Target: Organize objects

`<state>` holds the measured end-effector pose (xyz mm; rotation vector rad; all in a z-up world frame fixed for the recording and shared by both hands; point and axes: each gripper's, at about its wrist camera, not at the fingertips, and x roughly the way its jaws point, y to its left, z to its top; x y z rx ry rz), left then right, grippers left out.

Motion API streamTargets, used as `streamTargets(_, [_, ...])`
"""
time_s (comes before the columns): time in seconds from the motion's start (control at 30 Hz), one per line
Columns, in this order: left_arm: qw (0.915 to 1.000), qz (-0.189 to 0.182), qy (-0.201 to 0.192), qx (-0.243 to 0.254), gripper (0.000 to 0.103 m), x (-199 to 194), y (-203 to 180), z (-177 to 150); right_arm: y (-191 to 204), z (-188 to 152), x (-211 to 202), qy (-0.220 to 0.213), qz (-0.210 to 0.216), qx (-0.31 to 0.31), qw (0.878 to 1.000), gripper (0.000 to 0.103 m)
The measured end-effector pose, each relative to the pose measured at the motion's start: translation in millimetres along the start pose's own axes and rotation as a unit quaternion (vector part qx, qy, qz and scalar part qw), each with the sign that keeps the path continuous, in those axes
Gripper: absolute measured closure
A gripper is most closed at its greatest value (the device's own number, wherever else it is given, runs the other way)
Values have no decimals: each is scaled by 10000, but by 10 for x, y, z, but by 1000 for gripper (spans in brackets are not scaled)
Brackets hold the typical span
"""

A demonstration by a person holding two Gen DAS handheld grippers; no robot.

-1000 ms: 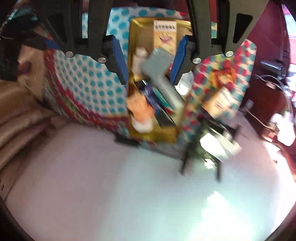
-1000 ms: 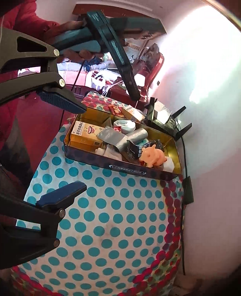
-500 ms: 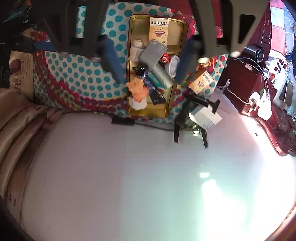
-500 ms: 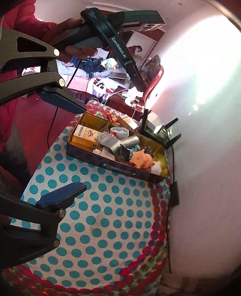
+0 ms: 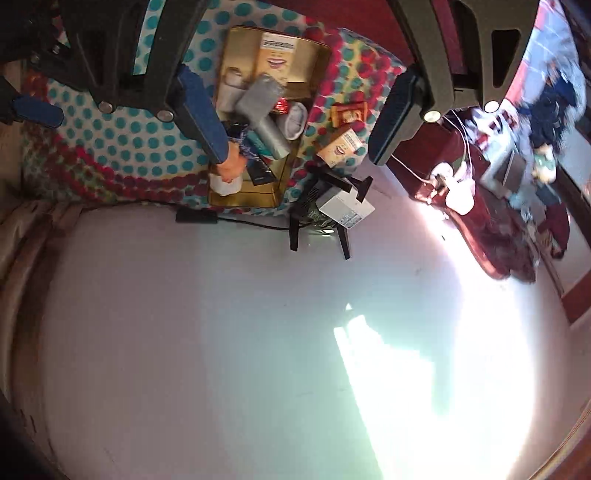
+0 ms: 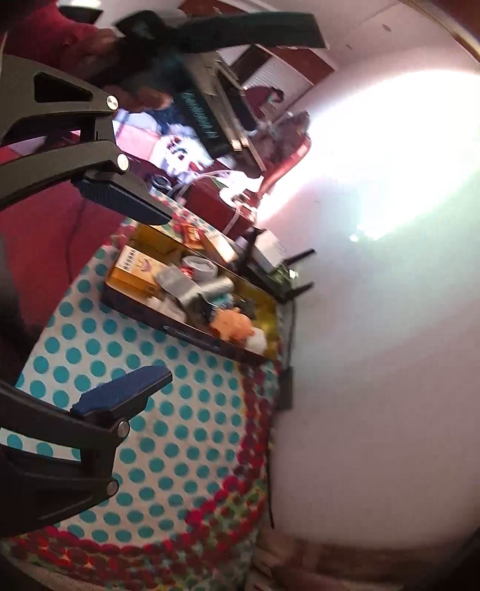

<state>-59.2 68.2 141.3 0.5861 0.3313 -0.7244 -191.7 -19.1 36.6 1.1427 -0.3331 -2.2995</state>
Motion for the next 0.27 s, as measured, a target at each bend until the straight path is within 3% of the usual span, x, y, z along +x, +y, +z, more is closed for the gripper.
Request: streamTargets(0.27, [9974, -406, 472, -359, 23, 20, 5, -98, 165, 87, -93, -337, -773, -169, 9963, 19])
